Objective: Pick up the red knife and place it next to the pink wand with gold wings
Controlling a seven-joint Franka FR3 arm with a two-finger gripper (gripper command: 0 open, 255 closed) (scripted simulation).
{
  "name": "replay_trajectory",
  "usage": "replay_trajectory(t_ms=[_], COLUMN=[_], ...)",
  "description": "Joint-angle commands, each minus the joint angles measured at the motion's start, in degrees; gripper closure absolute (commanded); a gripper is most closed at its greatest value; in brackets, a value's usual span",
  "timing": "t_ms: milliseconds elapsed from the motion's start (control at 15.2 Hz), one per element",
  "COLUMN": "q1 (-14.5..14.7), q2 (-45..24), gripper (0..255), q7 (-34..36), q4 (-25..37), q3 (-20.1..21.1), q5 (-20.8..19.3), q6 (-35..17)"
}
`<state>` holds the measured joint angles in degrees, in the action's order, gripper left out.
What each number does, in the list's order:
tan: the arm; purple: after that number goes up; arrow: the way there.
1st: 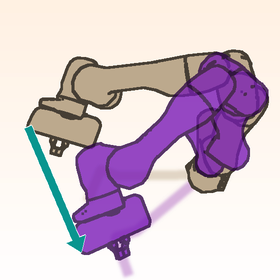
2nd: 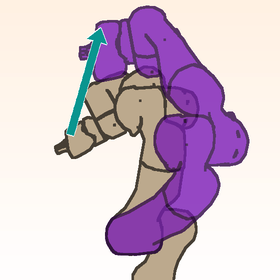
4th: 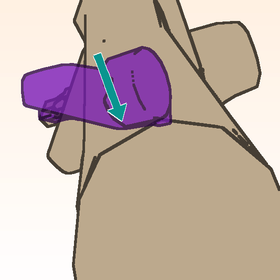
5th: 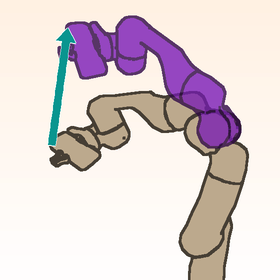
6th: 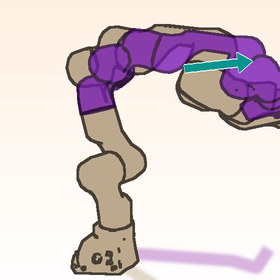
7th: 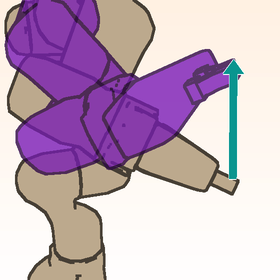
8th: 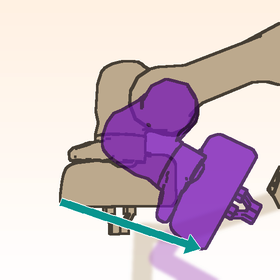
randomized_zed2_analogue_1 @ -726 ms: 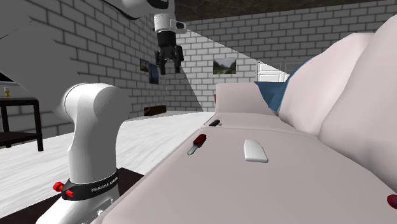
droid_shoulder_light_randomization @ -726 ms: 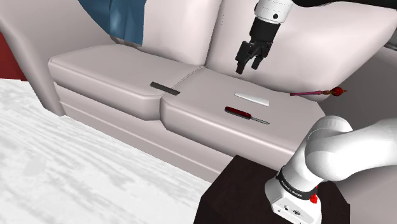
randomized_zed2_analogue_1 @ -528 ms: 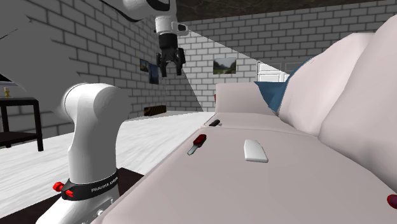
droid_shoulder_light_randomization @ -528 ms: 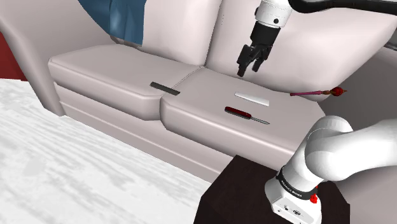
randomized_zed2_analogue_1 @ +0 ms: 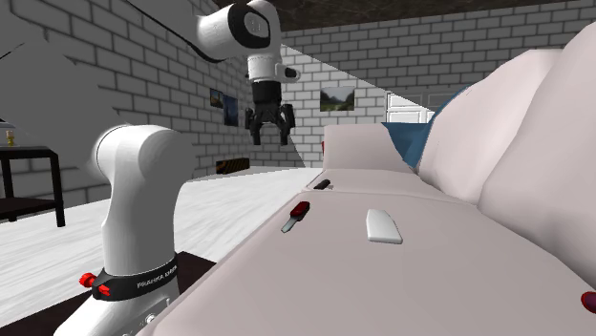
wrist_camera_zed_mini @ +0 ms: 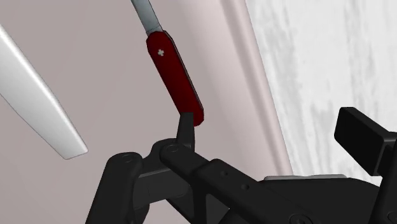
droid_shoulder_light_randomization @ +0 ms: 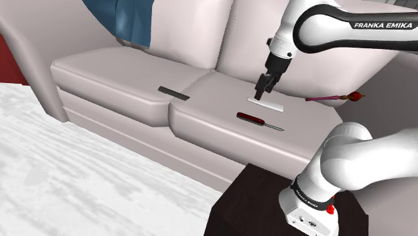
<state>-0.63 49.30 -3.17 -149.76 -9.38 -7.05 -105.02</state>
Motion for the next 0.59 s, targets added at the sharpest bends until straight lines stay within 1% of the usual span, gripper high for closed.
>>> replay_trajectory(t_ms=[0,264,528], q1=[-0.46,-1.76,-3.02], q2=[-0.23,-2.22,-6.59], gripper=[0,0,0], q7=[-2.98,-9.05,-15.30], q4=[-3.19,-7.85,-11.09], q3=[-2.25,-7.25,-12.72], q5=[-1.60,-5.10,-8.69], q6=[-3.30,-9.64,-16.96])
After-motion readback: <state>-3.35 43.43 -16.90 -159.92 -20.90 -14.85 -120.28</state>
